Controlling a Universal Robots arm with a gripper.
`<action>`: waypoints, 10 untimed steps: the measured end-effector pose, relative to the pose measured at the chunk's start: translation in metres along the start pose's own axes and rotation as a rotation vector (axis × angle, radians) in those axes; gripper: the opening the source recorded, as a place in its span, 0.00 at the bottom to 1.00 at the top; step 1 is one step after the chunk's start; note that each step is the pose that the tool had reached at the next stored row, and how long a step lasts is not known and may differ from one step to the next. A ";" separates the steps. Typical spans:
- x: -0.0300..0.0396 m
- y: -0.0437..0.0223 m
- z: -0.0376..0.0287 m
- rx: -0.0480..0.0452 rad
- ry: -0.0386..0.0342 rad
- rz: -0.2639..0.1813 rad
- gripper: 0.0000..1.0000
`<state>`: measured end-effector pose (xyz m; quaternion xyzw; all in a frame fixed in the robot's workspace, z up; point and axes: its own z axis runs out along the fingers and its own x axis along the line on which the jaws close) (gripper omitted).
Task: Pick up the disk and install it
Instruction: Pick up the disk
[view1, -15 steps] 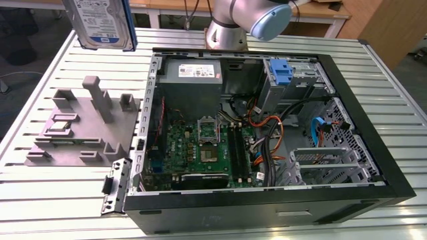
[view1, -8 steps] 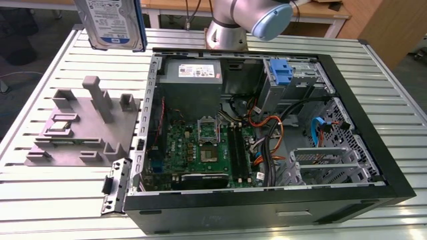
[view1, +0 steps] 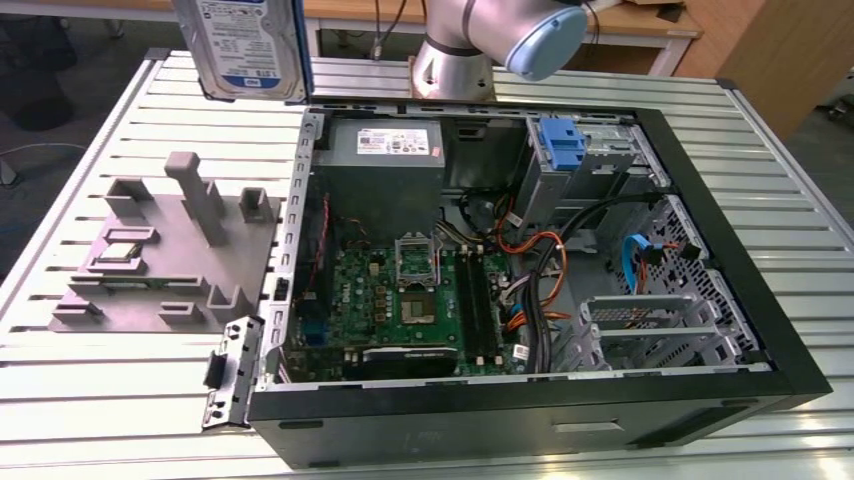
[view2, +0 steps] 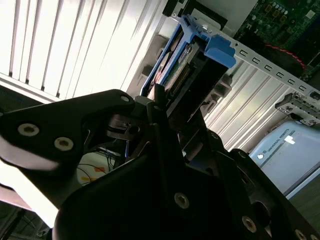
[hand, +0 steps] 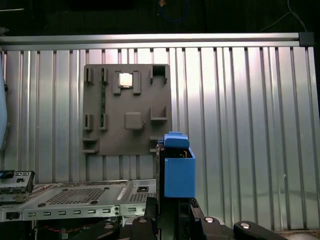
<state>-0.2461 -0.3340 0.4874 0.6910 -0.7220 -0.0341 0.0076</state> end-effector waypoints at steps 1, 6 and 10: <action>-0.0001 -0.0023 -0.0001 0.0000 -0.0001 0.000 0.35; -0.0006 -0.0136 -0.0007 -0.0001 0.0000 0.000 0.35; -0.0010 -0.0219 -0.0011 0.0000 0.0000 0.000 0.35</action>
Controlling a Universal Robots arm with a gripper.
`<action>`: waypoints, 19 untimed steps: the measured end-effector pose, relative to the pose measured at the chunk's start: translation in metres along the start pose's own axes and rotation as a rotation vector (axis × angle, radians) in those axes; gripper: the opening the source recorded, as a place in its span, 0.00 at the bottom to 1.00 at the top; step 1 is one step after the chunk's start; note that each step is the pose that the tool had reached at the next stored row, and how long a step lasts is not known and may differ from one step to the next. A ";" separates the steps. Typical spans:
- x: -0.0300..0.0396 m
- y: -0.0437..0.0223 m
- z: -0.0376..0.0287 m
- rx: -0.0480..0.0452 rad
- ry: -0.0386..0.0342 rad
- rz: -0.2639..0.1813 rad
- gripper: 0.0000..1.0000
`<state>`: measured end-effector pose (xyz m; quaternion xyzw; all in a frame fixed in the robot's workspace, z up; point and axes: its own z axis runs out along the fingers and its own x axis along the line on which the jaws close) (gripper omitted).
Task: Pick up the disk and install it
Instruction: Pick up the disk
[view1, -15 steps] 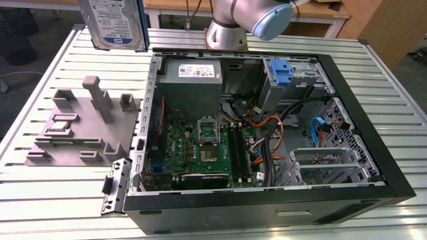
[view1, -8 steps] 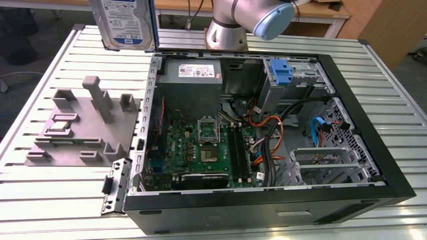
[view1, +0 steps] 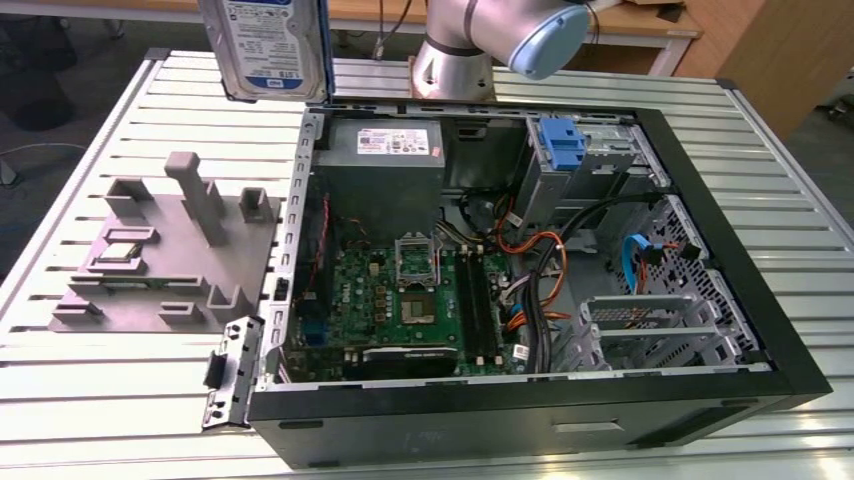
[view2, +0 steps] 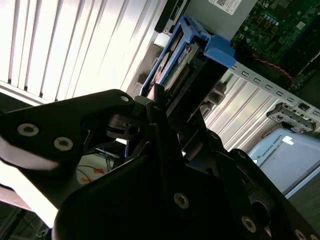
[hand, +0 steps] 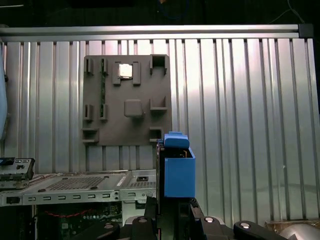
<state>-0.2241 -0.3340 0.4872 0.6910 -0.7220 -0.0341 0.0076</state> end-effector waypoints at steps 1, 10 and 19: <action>-0.0001 -0.0023 -0.0001 0.0000 0.0000 0.000 0.35; -0.0010 -0.0221 -0.0012 -0.0001 0.0001 0.000 0.35; -0.0019 -0.0437 -0.0023 0.0000 0.0000 0.000 0.35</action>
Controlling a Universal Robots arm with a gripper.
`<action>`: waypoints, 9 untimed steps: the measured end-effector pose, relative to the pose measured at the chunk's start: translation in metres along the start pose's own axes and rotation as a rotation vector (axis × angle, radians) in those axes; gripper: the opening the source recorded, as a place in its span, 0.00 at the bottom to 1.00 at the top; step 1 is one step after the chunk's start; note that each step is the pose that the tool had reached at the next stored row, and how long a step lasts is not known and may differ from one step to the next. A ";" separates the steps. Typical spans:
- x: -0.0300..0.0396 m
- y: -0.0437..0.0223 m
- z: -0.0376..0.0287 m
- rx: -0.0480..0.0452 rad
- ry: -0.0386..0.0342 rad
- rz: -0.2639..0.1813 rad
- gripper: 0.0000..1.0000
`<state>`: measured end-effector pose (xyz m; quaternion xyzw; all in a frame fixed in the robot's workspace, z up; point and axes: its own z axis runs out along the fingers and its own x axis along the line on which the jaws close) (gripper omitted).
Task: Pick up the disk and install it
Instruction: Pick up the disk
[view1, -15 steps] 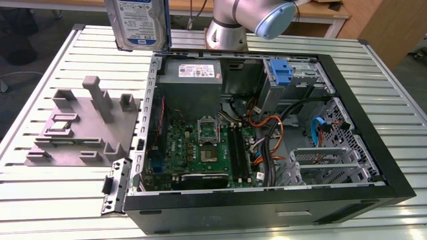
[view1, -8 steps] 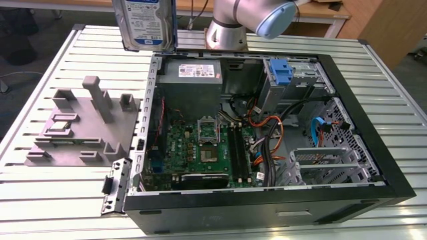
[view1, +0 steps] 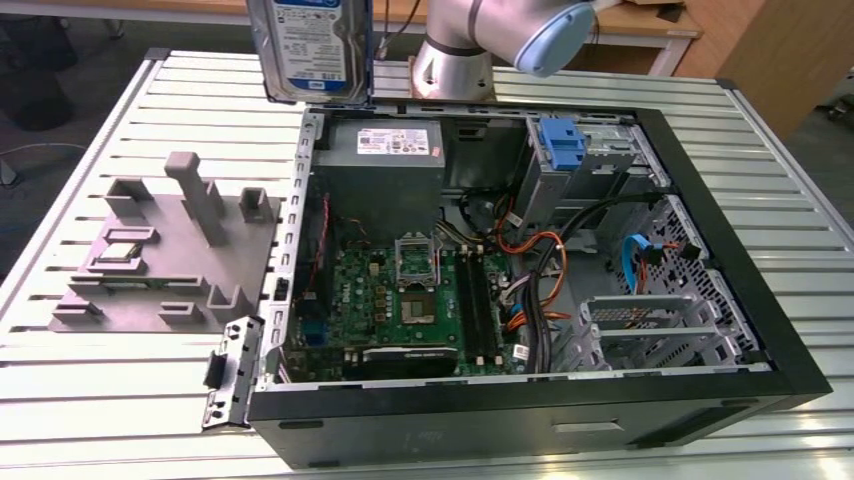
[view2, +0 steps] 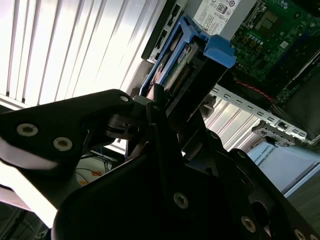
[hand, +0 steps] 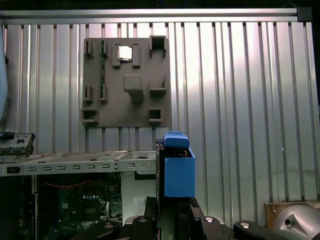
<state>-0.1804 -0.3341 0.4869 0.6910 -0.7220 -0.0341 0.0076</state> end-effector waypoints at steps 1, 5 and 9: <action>-0.0001 -0.0024 -0.0001 0.0000 -0.0001 0.000 0.35; -0.0005 -0.0119 -0.0006 0.0000 0.0000 0.000 0.35; -0.0009 -0.0207 -0.0011 0.0000 0.0000 0.000 0.35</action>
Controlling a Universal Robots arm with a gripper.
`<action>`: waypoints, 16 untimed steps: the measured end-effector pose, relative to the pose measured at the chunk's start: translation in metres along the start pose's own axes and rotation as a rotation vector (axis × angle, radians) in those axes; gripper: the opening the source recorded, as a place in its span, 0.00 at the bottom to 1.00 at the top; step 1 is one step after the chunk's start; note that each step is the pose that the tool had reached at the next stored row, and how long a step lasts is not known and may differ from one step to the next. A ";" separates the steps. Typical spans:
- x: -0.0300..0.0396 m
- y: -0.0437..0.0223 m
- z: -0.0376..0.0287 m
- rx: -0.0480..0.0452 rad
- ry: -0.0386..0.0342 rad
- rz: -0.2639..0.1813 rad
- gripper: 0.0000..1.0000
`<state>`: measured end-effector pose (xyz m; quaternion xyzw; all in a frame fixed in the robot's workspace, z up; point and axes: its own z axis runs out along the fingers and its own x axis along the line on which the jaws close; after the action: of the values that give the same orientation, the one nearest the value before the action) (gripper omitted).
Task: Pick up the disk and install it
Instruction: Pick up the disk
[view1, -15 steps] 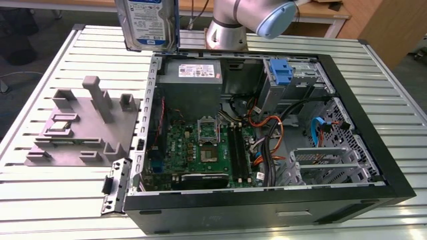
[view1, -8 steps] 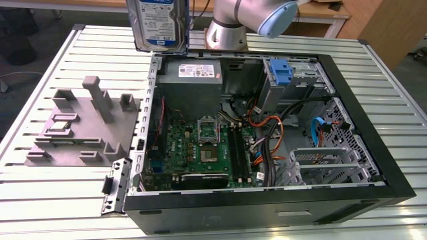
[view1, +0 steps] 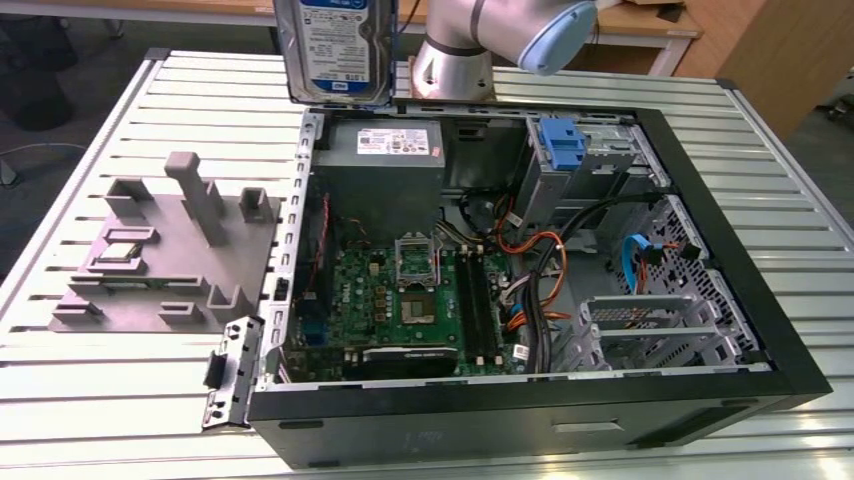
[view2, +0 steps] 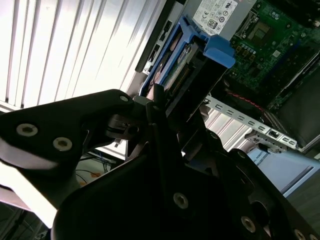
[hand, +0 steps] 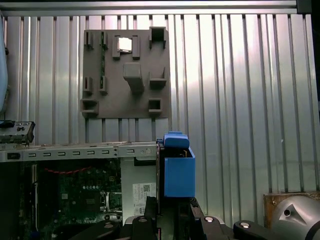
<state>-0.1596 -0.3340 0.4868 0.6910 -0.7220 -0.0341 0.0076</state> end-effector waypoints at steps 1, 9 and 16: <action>-0.0001 -0.0023 -0.0001 0.0000 0.0000 0.000 0.35; -0.0008 -0.0177 -0.0009 0.0000 0.0000 0.000 0.35; -0.0013 -0.0291 -0.0014 0.0000 0.0000 0.000 0.35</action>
<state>-0.1305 -0.3340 0.4865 0.6910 -0.7220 -0.0341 0.0076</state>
